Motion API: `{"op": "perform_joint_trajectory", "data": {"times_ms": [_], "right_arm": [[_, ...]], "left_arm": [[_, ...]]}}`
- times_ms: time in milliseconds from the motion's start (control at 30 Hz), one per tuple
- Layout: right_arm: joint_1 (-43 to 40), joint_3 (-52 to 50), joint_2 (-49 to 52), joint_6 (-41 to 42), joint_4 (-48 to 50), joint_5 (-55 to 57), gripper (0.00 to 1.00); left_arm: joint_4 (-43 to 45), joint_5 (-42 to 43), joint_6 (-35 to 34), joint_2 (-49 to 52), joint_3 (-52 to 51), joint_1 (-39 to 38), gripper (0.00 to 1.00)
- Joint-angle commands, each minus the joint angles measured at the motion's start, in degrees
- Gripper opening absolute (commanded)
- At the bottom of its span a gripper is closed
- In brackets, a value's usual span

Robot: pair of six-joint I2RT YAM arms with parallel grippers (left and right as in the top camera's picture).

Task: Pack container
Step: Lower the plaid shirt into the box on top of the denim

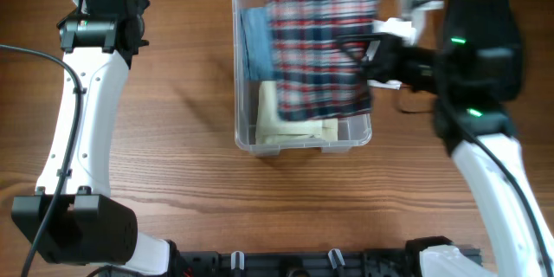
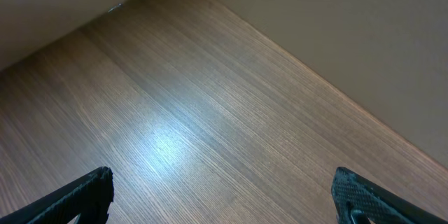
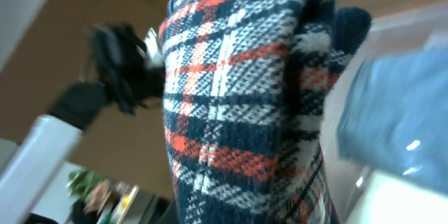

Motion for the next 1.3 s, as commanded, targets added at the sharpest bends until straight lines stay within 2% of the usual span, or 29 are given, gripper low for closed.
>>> {"op": "perform_joint_trajectory", "data": {"times_ms": [0,233,367,933,1267], "right_arm": [[6.14,1.18,4.94,-1.55,0.74,8.63,0.04],[7.67,1.16,10.34,-0.61,-4.13,15.65,0.04],[7.67,1.14,11.08,-3.30,-8.94,20.59,0.04],[7.67,0.63,11.19,-3.52,-19.17,24.59,0.04],[8.07,-0.24,11.23,-16.15,-21.16,29.53,0.04]], "left_arm": [[0.13,-0.96,0.24,0.31,-0.07,0.22,1.00],[0.13,-0.96,0.24,0.31,-0.07,0.22,1.00],[0.15,-0.96,0.24,0.31,-0.07,0.22,1.00],[0.13,-0.96,0.26,0.31,-0.07,0.22,1.00],[0.13,-0.96,0.24,0.31,-0.07,0.22,1.00]]}}
